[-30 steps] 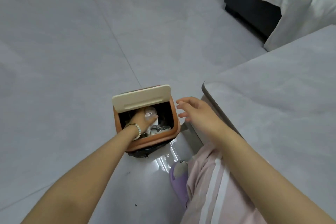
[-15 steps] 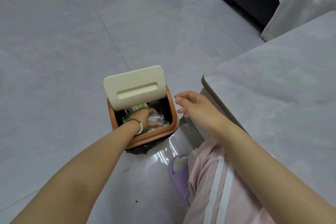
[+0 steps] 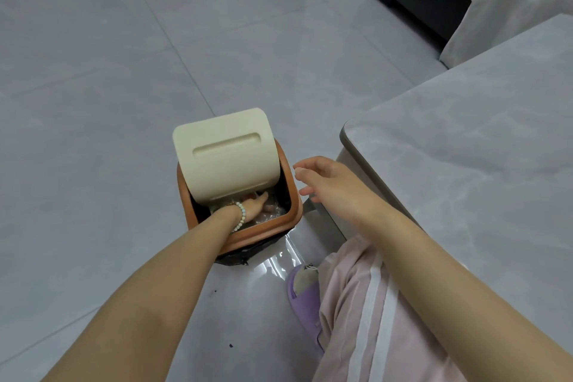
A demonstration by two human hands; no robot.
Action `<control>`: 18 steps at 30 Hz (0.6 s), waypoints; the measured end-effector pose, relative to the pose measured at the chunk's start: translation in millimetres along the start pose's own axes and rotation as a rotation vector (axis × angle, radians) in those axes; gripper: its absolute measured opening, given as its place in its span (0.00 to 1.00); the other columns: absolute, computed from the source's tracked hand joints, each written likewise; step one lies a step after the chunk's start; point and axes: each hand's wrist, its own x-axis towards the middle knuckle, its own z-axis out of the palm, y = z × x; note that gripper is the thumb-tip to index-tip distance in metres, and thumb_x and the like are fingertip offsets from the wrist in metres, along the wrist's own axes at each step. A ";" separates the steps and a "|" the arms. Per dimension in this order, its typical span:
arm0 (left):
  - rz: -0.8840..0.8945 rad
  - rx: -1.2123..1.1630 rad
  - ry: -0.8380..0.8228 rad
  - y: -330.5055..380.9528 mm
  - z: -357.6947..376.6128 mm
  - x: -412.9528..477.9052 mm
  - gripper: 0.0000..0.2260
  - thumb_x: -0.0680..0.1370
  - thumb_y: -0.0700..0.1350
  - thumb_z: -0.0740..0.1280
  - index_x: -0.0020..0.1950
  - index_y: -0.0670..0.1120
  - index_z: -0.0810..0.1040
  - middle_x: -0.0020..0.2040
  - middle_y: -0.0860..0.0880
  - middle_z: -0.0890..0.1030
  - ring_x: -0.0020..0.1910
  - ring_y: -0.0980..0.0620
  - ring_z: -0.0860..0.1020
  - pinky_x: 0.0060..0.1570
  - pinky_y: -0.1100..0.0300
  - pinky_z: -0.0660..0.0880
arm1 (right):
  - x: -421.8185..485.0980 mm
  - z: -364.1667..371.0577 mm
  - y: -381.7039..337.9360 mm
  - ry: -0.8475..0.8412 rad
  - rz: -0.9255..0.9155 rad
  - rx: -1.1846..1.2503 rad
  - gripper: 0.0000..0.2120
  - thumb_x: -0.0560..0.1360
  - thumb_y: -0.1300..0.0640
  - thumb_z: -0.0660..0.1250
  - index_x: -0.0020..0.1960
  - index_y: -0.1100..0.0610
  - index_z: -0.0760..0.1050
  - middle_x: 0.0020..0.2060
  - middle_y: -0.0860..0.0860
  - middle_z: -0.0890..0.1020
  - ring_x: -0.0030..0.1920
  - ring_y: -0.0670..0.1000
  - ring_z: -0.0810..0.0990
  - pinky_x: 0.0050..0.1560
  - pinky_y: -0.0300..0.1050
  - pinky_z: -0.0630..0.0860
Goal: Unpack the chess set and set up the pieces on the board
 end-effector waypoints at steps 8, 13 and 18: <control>-0.038 0.037 -0.115 75.7 -33.2 -116.6 0.24 0.80 0.54 0.55 0.73 0.48 0.51 0.72 0.39 0.62 0.65 0.48 0.66 0.55 0.69 0.65 | -3.0 -1.5 -0.7 0.003 0.021 -0.046 0.07 0.78 0.52 0.61 0.54 0.51 0.75 0.49 0.46 0.79 0.52 0.47 0.79 0.52 0.40 0.73; 0.068 -0.245 -0.086 64.8 -52.3 -122.7 0.20 0.81 0.55 0.51 0.62 0.45 0.74 0.61 0.48 0.77 0.54 0.52 0.77 0.62 0.57 0.69 | -7.8 2.8 -4.0 0.072 -0.084 -0.079 0.10 0.78 0.53 0.62 0.58 0.53 0.74 0.52 0.46 0.77 0.53 0.47 0.77 0.50 0.39 0.71; 0.233 -0.227 0.057 87.4 -87.3 -153.6 0.19 0.81 0.56 0.48 0.60 0.51 0.75 0.56 0.52 0.79 0.52 0.52 0.78 0.57 0.57 0.71 | -20.0 1.4 -12.9 0.136 -0.196 -0.055 0.14 0.78 0.51 0.62 0.62 0.53 0.72 0.56 0.45 0.76 0.46 0.40 0.75 0.42 0.31 0.70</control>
